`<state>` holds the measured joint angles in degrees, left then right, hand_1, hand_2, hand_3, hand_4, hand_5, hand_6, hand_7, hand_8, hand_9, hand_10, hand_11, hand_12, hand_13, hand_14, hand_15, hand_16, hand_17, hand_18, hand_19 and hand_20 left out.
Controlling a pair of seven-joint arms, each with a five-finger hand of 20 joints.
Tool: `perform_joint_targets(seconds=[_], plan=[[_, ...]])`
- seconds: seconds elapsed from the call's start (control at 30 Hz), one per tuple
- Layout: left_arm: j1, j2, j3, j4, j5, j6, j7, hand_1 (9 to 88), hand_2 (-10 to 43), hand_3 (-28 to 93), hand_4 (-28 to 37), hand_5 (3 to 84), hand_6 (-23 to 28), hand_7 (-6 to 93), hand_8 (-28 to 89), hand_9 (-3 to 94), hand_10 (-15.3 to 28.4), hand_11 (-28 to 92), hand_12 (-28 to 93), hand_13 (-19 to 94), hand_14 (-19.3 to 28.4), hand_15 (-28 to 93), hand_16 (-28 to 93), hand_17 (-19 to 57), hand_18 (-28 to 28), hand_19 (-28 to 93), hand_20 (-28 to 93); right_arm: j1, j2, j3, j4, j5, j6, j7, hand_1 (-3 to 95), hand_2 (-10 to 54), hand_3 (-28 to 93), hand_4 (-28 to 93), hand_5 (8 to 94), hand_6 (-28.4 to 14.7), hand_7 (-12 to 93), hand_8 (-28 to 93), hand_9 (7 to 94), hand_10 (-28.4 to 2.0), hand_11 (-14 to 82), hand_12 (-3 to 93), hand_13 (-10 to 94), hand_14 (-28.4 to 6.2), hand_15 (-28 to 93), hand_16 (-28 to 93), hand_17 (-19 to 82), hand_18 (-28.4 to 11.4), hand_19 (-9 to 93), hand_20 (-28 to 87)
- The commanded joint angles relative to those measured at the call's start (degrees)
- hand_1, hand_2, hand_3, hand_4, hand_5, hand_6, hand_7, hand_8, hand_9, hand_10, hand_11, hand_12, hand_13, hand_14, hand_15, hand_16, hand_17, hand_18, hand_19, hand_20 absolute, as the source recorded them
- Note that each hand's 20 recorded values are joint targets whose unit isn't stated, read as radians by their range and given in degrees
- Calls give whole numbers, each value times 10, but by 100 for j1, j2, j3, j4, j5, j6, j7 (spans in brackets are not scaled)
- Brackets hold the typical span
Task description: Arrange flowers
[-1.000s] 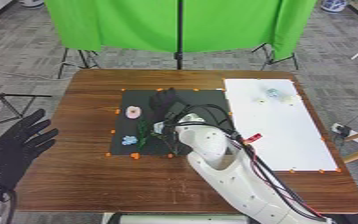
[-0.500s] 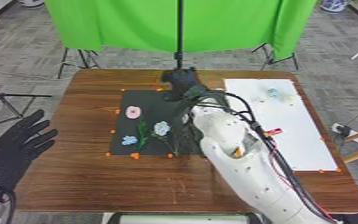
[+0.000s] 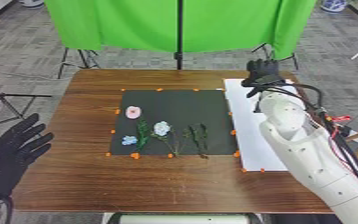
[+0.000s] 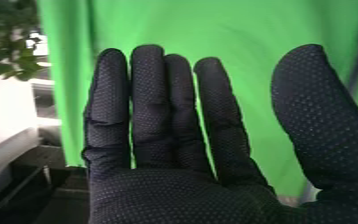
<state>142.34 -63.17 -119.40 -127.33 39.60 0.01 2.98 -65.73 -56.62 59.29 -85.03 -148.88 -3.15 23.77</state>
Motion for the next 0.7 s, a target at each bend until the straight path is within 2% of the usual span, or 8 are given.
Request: perform_joint_targets(seconds=[0.03,0.37,0.43,0.5,0.6,0.7], plan=[[100,-71,-6,-27,27,28,33,240,-54,697,-282,286,6,230,-114,227,99,207,155,211,138,300,8,-103,231,446,61,-483,230,300,-15,-32,-537,-36,274,-95,892,-283,479,-40,336,-208,440,-132,455,220,431,-84,562,114,201,-160,722,286],[51,-46,-18,-1,26,22,-18,239,-54,697,-282,286,6,230,-114,227,99,208,155,211,138,300,7,-102,231,446,61,-633,301,355,92,-201,-662,-137,289,-95,899,-283,482,-21,354,-217,464,-114,488,235,464,-63,596,136,190,-166,709,300],[52,-37,-16,2,24,19,-22,239,-53,696,-282,286,6,230,-114,227,99,208,155,211,138,300,7,-102,231,446,61,-617,300,283,186,-212,-491,-139,295,-95,898,-283,485,-18,359,-219,479,-105,492,234,478,-59,602,138,194,-164,712,304],[27,-51,-23,8,41,-17,-61,239,-53,696,-282,286,6,229,-114,227,99,207,155,211,138,300,7,-102,231,446,61,-618,292,240,259,-286,-367,-186,328,-95,885,-282,508,-4,369,-227,541,-81,482,231,539,-44,590,149,209,-161,718,320],[37,-10,-15,14,13,4,-36,239,-54,697,-282,286,6,229,-113,227,99,207,155,211,138,301,8,-102,231,446,61,-616,288,142,392,-423,-42,-232,404,-95,823,-283,555,13,389,-181,639,-40,325,378,609,-15,523,275,234,-158,719,339],[11,-8,-20,25,19,-15,-64,238,-54,698,-282,286,6,228,-113,227,99,207,155,211,138,300,8,-102,231,446,61,-597,303,44,538,-480,498,-295,460,-95,800,-283,608,23,481,-163,753,-23,247,449,698,8,468,356,263,-153,727,353]])
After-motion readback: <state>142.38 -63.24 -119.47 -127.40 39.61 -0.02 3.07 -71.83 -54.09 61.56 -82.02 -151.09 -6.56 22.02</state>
